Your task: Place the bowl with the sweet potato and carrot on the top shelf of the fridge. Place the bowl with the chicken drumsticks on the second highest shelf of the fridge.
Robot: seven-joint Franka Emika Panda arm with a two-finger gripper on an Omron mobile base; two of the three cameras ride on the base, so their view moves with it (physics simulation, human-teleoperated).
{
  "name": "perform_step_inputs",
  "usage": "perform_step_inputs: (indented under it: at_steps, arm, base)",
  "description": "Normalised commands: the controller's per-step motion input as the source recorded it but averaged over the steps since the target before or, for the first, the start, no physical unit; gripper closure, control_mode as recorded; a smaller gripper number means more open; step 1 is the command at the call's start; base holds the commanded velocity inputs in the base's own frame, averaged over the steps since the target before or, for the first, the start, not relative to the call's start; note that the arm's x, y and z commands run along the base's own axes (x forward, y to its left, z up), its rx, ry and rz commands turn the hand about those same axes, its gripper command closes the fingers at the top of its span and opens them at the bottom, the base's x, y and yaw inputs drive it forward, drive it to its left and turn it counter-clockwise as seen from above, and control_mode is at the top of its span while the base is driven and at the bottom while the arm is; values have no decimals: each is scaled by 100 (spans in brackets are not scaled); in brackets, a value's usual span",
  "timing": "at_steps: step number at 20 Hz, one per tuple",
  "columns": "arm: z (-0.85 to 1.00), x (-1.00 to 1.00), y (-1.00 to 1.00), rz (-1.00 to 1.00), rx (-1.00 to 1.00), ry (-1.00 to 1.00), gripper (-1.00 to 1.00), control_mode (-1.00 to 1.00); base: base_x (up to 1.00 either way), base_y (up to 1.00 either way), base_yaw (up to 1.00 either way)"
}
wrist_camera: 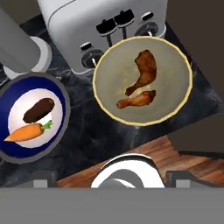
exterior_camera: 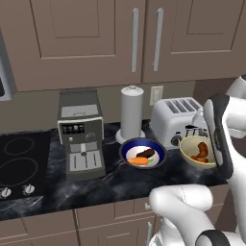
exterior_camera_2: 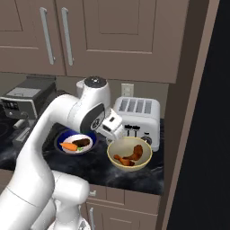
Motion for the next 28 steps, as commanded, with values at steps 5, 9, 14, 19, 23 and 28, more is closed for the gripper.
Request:
perform_step_inputs:
  at_steps: [5,9,14,19,23,28]
  arm:
    - [-58,-40,-95,-55,14,5,-100,-100]
    - [-75,-9,-86,-66,13,11,-100,-100]
    - [-43,36,-20,-38,18,1,-100,-100]
    - [-19,34,-1,-5,18,0,-100,-100]
    - [-32,13,0,0,15,0,-100,-100]
    - [-37,19,0,0,0,5,-100,-100]
  base:
    - [0,0,0]
    - [0,0,0]
    - [0,0,0]
    - [0,0,0]
    - [0,0,0]
    - [0,0,0]
